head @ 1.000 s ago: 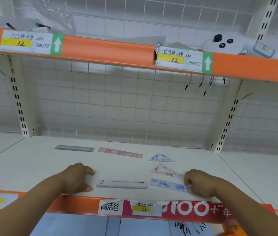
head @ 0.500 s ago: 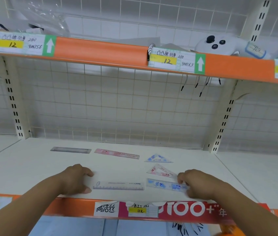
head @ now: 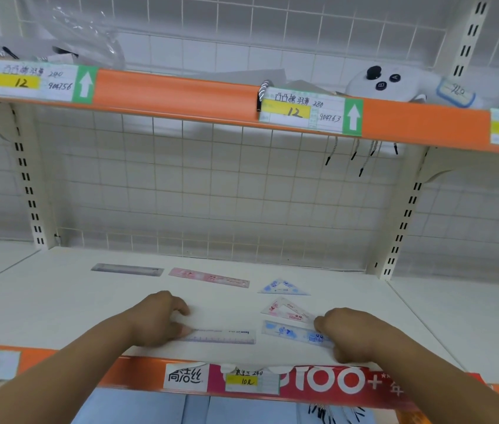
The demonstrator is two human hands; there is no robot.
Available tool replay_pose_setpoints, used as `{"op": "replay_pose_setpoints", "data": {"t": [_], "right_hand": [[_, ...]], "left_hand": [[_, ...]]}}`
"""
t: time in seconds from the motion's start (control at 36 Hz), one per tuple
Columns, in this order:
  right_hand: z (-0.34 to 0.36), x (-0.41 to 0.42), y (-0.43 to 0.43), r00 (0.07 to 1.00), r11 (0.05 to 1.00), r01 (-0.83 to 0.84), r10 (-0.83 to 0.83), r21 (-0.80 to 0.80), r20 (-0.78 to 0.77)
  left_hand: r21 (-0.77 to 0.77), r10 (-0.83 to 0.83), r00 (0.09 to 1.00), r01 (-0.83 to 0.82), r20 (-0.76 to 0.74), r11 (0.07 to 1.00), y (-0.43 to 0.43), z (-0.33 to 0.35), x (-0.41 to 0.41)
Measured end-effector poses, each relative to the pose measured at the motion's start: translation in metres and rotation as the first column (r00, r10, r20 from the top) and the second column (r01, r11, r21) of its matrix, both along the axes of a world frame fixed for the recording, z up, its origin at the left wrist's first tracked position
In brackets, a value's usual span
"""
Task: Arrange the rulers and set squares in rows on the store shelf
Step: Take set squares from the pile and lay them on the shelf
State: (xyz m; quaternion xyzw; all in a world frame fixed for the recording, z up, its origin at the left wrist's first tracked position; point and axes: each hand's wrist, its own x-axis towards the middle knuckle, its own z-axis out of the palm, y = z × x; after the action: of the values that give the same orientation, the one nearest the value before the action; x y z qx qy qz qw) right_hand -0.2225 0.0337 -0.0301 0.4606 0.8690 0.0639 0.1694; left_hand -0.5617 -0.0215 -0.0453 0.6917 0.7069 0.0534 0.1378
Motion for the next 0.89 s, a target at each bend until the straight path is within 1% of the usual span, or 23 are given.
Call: {"op": "replay_pose_setpoints", "data": {"t": [0.31, 0.44, 0.53, 0.72, 0.89], "right_hand": [[0.002, -0.002, 0.003, 0.995, 0.999, -0.044, 0.044, 0.003, 0.093], [0.004, -0.004, 0.004, 0.992, 0.998, -0.062, 0.062, -0.006, 0.11], [0.002, -0.001, 0.005, 0.995, 0.998, -0.06, 0.061, -0.017, 0.082], [0.0, 0.006, 0.008, 0.999, 0.998, -0.032, 0.03, -0.047, -0.042], [-0.002, 0.014, 0.012, 0.997, 0.998, 0.002, -0.007, -0.06, -0.075]], "left_hand": [[-0.017, -0.023, 1.0, 0.022, -0.012, 1.0, 0.003, 0.005, 0.01], [-0.018, -0.028, 1.0, 0.028, -0.014, 0.999, 0.004, 0.007, 0.013], [-0.029, -0.026, 1.0, 0.025, -0.007, 0.999, 0.005, 0.006, 0.013], [-0.036, -0.046, 0.999, 0.045, -0.028, 0.998, 0.007, 0.004, 0.016], [-0.039, -0.077, 0.997, 0.076, -0.03, 0.996, 0.013, 0.005, 0.027]]}}
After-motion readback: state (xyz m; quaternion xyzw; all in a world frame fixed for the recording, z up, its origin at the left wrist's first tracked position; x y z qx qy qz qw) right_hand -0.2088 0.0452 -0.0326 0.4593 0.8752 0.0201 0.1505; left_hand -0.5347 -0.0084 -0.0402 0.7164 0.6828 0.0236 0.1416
